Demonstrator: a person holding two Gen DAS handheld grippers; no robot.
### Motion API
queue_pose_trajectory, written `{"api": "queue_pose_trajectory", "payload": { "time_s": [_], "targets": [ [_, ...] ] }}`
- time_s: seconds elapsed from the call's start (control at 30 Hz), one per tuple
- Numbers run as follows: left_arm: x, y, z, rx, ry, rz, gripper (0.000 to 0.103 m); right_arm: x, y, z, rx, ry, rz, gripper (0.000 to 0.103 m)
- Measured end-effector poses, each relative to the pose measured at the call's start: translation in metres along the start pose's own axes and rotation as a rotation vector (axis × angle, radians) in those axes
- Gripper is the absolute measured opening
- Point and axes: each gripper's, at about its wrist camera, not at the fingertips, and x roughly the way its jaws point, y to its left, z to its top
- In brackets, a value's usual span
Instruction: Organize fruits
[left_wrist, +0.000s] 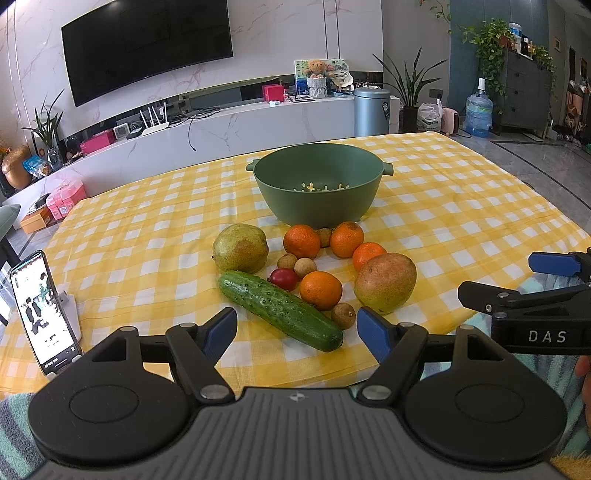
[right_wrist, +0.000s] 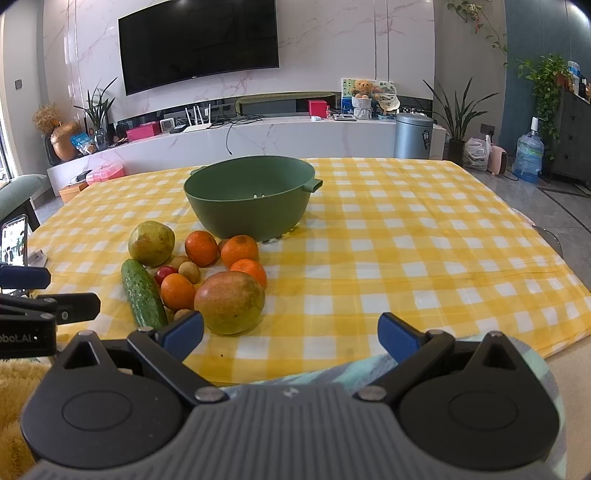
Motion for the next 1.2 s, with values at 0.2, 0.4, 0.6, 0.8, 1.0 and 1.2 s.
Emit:
{"api": "queue_pose_trajectory", "payload": {
  "time_s": [0.2, 0.4, 0.6, 0.8, 1.0, 1.2],
  "targets": [
    [-0.0005, -0.0003, 0.0, -0.001, 0.0, 0.0, 0.087, 0.0003, 0.0, -0.0001, 0.001, 0.002, -0.001, 0.097],
    [-0.0001, 0.0002, -0.0001, -0.001, 0.0, 0.0, 0.087, 0.001, -0.0001, -0.0003, 0.004, 0.003, -0.005, 0.097],
    [-0.0002, 0.0004, -0.0002, -0.001, -0.001, -0.001, 0.087, 0.002, -0.0004, -0.001, 0.005, 0.004, -0.006, 0.097],
    [-0.0001, 0.0006, -0.0004, -0.001, -0.001, -0.001, 0.087, 0.002, -0.0004, -0.0009, 0.005, 0.005, -0.006, 0.097],
    [-0.0015, 0.0002, 0.0006, -0.008, 0.004, -0.017, 0.087, 0.0016, 0.0001, -0.0003, 0.004, 0.006, -0.007, 0.098],
    [-0.0056, -0.0083, 0.0057, 0.011, -0.014, -0.017, 0.086, 0.0026, 0.0016, -0.0011, -0.001, 0.014, -0.034, 0.097]
  ]
}}
